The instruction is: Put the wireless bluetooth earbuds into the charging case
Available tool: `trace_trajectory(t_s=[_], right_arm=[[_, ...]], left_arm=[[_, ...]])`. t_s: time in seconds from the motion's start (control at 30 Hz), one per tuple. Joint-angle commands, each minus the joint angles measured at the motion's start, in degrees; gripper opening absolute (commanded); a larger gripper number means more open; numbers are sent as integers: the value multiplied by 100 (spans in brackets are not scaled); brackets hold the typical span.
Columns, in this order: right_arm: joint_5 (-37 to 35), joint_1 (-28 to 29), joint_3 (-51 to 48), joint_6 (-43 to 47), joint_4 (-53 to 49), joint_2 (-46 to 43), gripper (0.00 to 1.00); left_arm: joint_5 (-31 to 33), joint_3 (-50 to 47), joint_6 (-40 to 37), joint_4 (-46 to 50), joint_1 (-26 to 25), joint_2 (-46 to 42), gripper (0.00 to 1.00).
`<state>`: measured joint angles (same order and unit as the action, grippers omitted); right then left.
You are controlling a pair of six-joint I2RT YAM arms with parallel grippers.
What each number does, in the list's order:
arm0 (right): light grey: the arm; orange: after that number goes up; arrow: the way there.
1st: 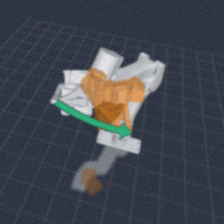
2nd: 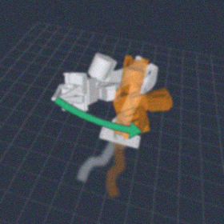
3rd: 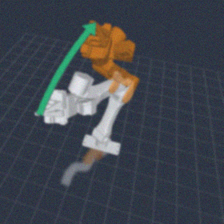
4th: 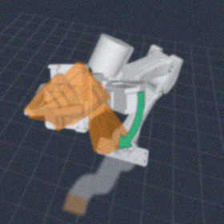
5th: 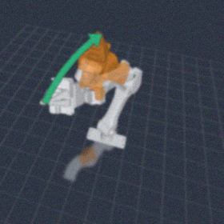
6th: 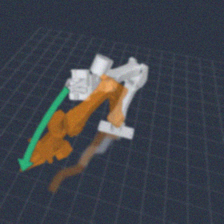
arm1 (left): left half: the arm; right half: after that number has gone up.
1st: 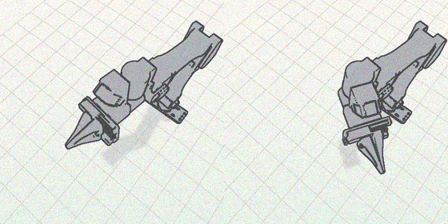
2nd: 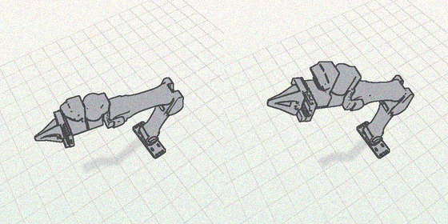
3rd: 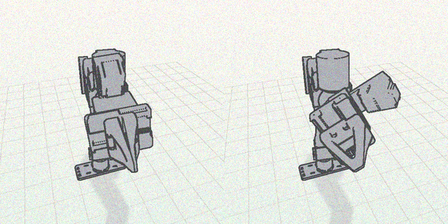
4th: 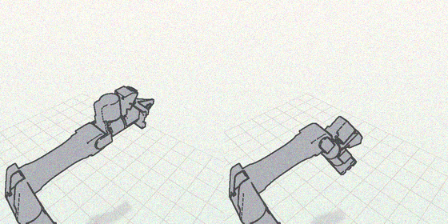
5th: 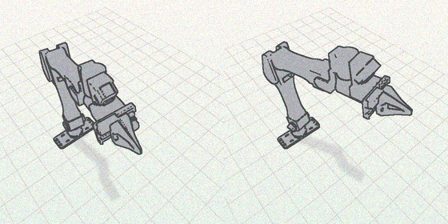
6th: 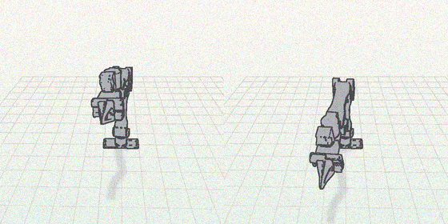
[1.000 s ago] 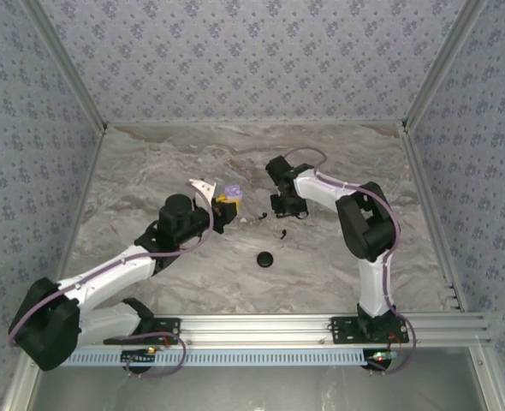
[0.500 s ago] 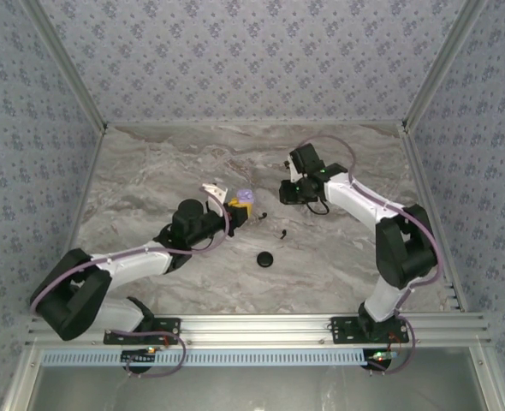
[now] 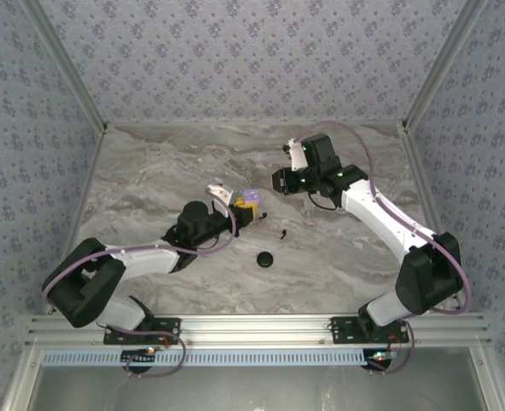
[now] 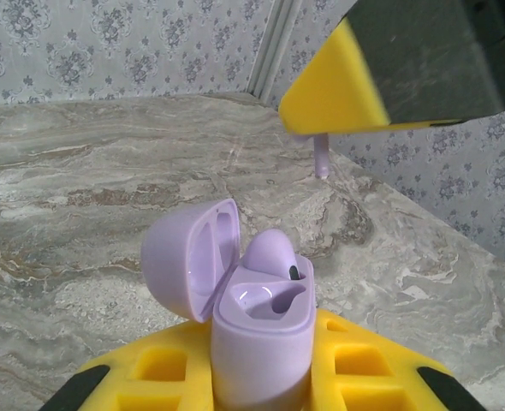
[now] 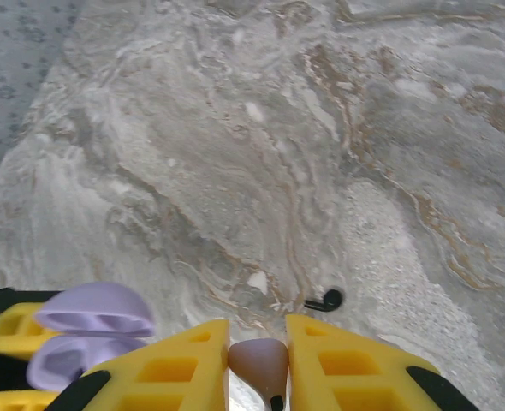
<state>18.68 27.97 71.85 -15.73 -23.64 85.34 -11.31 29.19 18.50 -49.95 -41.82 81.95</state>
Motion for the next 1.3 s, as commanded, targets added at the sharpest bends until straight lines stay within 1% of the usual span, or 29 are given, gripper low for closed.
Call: trace_trajectory(t_s=[0.0, 0.27, 0.57, 0.7, 1.27], right_arm=[[243, 152, 98, 164, 114, -189, 22], [118, 463, 156, 83, 395, -292, 22], [92, 699, 260, 87, 465, -310, 22], [92, 754, 276, 87, 510, -309, 22], [-9, 814, 291, 122, 457, -185, 23]], left_arm=[[-46, 287, -21, -357, -70, 65, 21], [-23, 402, 31, -392, -136, 145, 21], [76, 497, 89, -241, -170, 174, 21], [81, 569, 97, -120, -177, 209, 21], [25, 604, 180, -129, -185, 175, 21]])
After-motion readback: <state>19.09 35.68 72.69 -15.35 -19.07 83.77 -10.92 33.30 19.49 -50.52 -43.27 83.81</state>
